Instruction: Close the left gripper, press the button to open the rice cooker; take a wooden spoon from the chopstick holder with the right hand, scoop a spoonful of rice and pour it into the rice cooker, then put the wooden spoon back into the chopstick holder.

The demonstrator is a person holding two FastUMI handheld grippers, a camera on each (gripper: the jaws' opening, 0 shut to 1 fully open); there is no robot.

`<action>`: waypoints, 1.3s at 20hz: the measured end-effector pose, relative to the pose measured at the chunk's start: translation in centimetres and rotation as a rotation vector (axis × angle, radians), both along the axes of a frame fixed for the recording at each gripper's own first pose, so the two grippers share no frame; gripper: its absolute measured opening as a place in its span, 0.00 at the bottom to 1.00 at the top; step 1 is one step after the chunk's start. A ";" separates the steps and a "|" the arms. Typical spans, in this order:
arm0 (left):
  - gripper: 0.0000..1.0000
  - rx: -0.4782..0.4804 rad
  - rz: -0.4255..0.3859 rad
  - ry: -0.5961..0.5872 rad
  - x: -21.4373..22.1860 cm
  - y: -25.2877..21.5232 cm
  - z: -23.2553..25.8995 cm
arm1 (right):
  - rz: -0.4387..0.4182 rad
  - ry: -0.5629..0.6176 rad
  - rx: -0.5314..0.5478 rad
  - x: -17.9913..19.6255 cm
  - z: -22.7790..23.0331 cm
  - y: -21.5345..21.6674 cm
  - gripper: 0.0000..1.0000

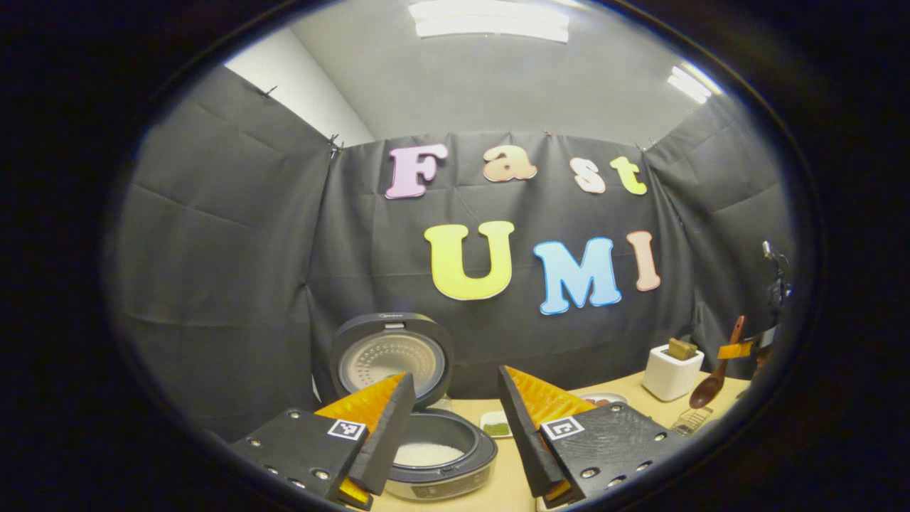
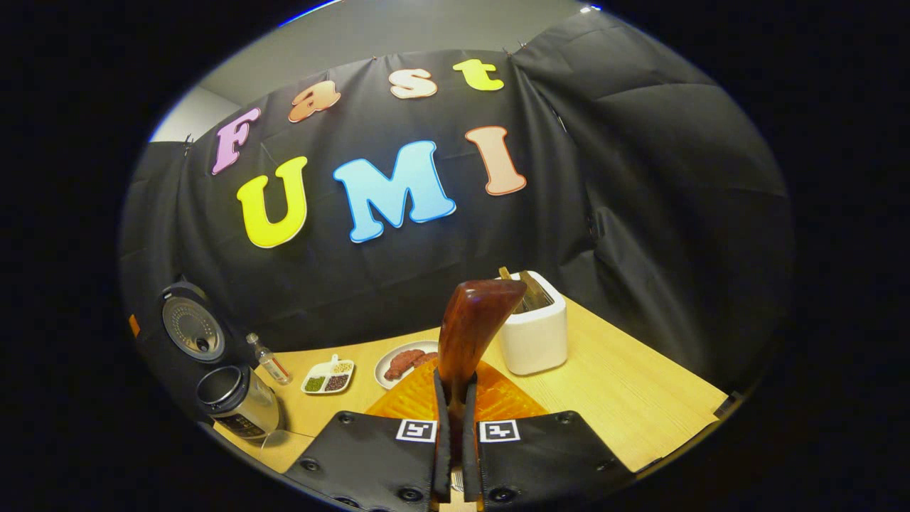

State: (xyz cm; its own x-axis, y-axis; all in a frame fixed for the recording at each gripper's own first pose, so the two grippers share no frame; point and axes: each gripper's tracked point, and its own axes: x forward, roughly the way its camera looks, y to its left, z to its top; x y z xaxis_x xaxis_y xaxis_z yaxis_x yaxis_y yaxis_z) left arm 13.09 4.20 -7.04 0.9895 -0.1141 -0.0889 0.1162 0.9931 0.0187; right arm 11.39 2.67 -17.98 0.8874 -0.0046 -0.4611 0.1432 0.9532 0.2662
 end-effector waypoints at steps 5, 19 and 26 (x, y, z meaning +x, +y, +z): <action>0.73 0.026 0.022 0.005 -0.7 0.4 0.3 | -0.005 0.062 0.019 -1.4 -3.3 -0.4 0.08; 0.73 0.023 0.077 -0.003 -1.6 1.6 1.3 | 0.034 0.106 0.002 -3.4 -5.5 -0.4 0.60; 0.73 0.013 0.066 -0.003 0.8 1.4 1.8 | -0.048 0.046 -0.245 -5.1 -1.6 -4.9 0.98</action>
